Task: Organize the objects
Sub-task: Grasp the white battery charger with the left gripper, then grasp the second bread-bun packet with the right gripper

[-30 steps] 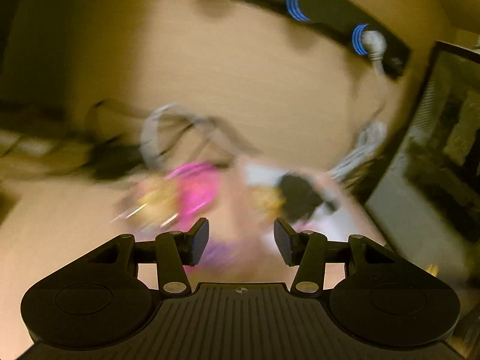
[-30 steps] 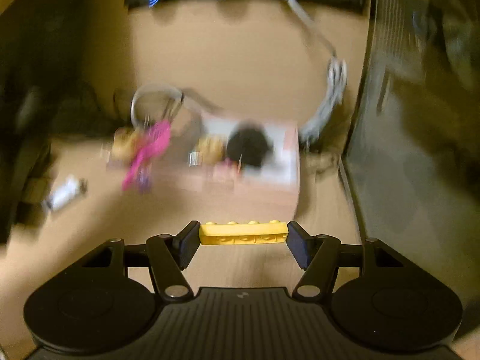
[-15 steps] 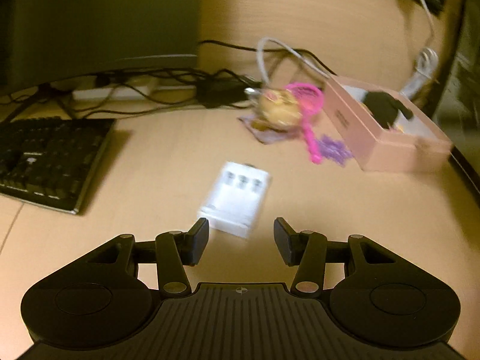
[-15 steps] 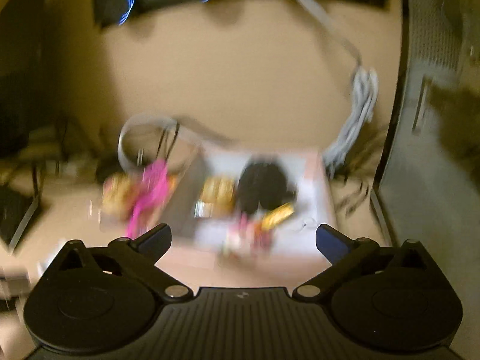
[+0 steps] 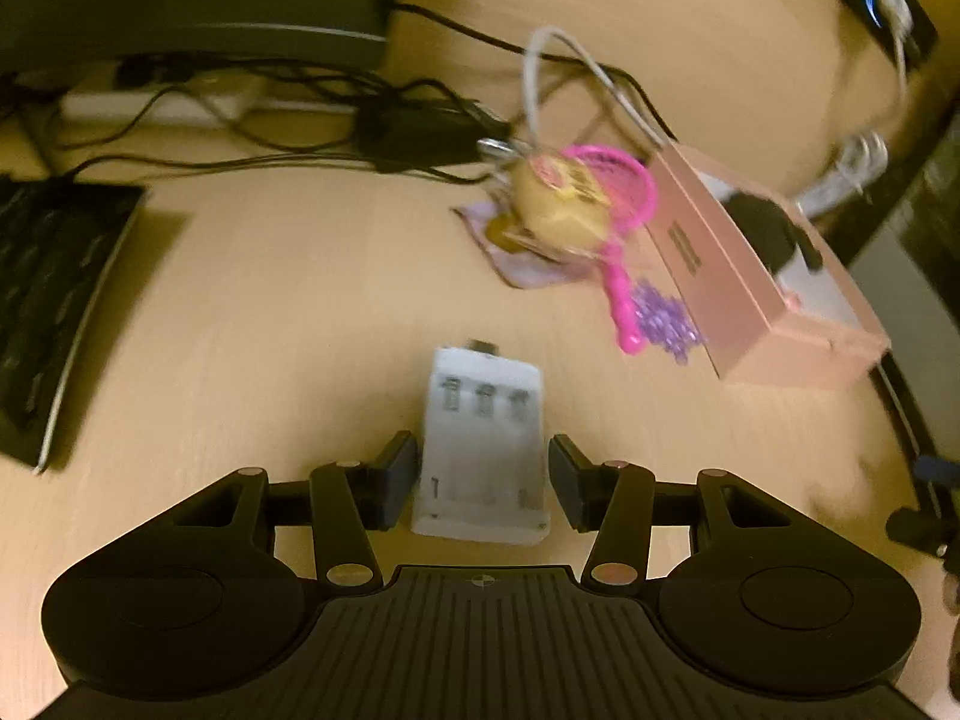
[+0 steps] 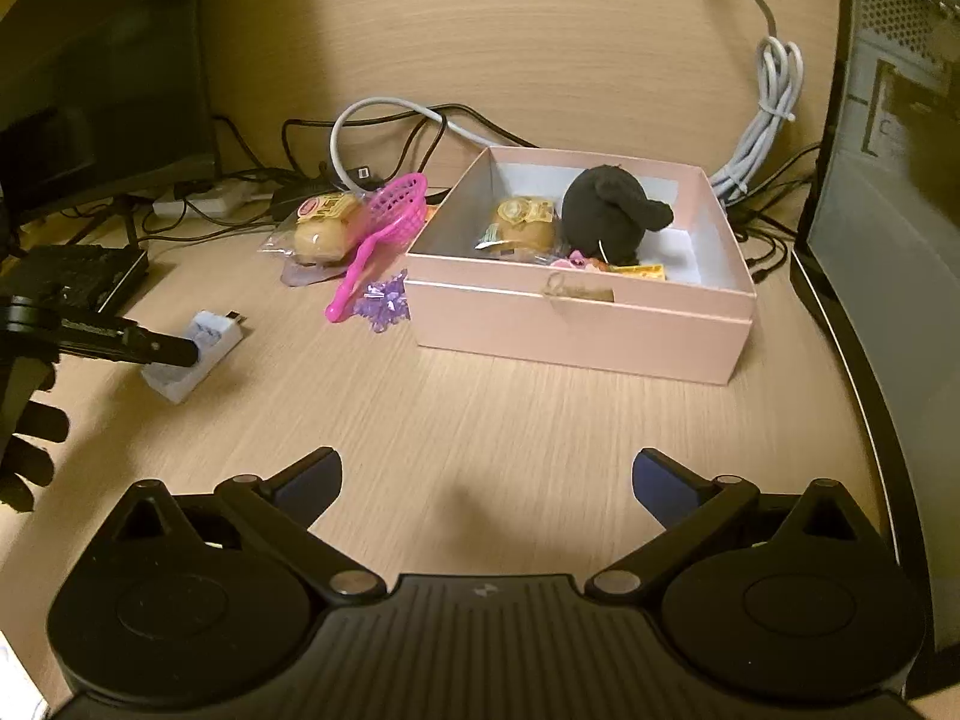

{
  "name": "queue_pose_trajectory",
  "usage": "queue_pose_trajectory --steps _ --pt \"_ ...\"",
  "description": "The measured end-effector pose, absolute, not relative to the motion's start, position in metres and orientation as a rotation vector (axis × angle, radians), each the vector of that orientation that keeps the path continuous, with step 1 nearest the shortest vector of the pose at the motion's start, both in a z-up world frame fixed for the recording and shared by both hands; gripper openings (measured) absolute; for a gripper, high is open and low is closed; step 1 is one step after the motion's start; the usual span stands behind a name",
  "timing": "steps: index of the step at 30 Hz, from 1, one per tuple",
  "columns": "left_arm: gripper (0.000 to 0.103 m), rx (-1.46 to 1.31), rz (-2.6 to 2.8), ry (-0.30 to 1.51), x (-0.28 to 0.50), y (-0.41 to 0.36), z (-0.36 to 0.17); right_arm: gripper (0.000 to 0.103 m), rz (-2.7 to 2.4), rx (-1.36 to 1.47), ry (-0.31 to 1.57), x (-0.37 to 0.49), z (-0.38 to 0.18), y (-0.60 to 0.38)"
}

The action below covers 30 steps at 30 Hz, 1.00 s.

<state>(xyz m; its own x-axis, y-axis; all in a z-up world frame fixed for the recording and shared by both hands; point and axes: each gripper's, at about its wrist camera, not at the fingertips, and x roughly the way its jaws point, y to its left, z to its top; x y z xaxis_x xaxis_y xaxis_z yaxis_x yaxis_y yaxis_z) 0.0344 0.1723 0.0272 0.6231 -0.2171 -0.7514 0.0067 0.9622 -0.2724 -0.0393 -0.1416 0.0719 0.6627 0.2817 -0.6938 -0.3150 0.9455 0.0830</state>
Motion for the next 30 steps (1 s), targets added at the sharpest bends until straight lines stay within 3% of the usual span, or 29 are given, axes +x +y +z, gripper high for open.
queue_pose_trajectory --steps 24,26,27,30 --pt "0.069 -0.162 0.163 0.851 0.089 0.093 0.023 0.103 0.360 -0.116 0.847 -0.062 0.043 -0.118" --pt "0.065 -0.124 0.165 0.846 0.090 0.089 0.021 0.103 0.358 -0.128 0.831 -0.065 0.044 -0.119" --pt "0.055 -0.097 0.172 0.844 0.088 0.088 0.021 0.103 0.355 -0.131 0.825 -0.066 0.044 -0.119" --pt "0.053 -0.068 0.165 0.850 0.075 0.087 0.022 0.103 0.339 -0.144 0.803 -0.063 0.044 -0.121"
